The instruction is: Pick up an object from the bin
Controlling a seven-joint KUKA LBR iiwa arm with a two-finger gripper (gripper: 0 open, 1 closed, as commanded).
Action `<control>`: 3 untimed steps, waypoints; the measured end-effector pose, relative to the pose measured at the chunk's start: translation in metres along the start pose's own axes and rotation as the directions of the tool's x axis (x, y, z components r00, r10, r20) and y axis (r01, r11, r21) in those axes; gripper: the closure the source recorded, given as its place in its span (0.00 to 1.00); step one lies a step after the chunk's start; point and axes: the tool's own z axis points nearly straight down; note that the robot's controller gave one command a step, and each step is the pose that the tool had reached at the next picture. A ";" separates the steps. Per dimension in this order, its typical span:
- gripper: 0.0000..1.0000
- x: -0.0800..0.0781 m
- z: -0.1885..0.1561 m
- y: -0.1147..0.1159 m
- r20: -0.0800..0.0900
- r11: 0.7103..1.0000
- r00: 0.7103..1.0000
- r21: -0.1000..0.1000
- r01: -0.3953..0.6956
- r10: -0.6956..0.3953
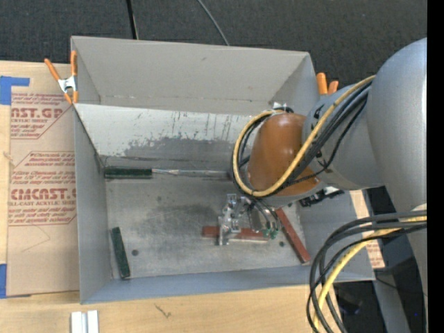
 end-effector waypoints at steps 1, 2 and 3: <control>1.00 0.000 0.000 0.000 0.000 1.000 1.000 0.000 0.000 0.000; 1.00 -0.003 -0.006 0.016 -0.002 0.996 0.996 0.004 0.091 -0.091; 1.00 0.001 -0.142 0.011 -0.006 0.977 0.977 0.000 0.212 -0.212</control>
Offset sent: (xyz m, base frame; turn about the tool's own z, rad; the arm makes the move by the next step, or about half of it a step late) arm 0.0070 0.0453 0.0178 -0.2126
